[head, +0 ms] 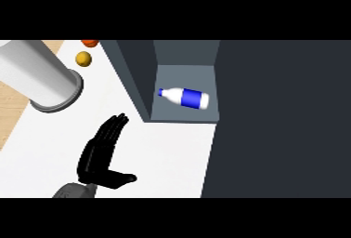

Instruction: Pick up the bottled water, place it into the cabinet and close the cabinet

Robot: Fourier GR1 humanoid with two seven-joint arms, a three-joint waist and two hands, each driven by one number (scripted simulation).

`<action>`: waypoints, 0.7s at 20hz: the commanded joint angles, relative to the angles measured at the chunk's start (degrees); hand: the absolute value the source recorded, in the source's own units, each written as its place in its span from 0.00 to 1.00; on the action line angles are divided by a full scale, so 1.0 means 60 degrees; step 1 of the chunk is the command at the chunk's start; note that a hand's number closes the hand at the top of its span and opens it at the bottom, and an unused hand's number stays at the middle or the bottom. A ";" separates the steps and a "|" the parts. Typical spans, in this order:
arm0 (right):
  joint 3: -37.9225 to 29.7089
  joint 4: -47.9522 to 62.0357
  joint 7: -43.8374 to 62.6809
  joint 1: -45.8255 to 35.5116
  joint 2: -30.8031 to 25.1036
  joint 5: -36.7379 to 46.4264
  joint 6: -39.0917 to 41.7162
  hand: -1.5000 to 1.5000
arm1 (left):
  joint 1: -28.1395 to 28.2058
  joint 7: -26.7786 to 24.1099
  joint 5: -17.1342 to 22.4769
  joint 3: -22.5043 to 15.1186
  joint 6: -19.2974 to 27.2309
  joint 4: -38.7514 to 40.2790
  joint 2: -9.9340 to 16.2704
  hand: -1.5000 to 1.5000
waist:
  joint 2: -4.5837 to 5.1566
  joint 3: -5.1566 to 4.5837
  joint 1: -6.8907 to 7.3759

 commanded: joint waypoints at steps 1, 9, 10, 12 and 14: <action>0.1039 -0.2517 0.0683 0.0236 0.0268 0.0649 -0.0743 1.00 | 0.1207 0.0113 0.0077 0.0154 0.0154 -0.1542 0.0949 0.00 | 0.0031 -0.0006 0.0067; 0.3534 -0.2494 0.1177 -0.0889 0.0421 0.1675 -0.1815 1.00 | 0.2913 -0.0351 -0.0146 0.0766 0.0209 -0.3079 0.2520 0.00 | 0.0030 -0.0038 0.0077; 0.3916 -0.2435 0.1200 -0.1050 0.0487 0.1946 -0.1960 1.00 | 0.2662 -0.0078 -0.0012 0.0966 0.0053 -0.3142 0.2834 0.00 | 0.0028 -0.0043 -0.0028; 0.4286 -0.2236 0.1363 -0.1838 0.0543 0.1894 -0.2457 1.00 | 0.3095 -0.0116 0.0124 0.0984 -0.0080 -0.3800 0.3004 0.00 | 0.0017 -0.0046 0.0100; 0.5150 -0.1806 0.1281 -0.2361 0.0779 0.2443 -0.2611 1.00 | 0.3404 -0.0211 0.0197 0.1121 -0.0190 -0.3852 0.3175 0.00 | 0.0013 -0.0056 0.0116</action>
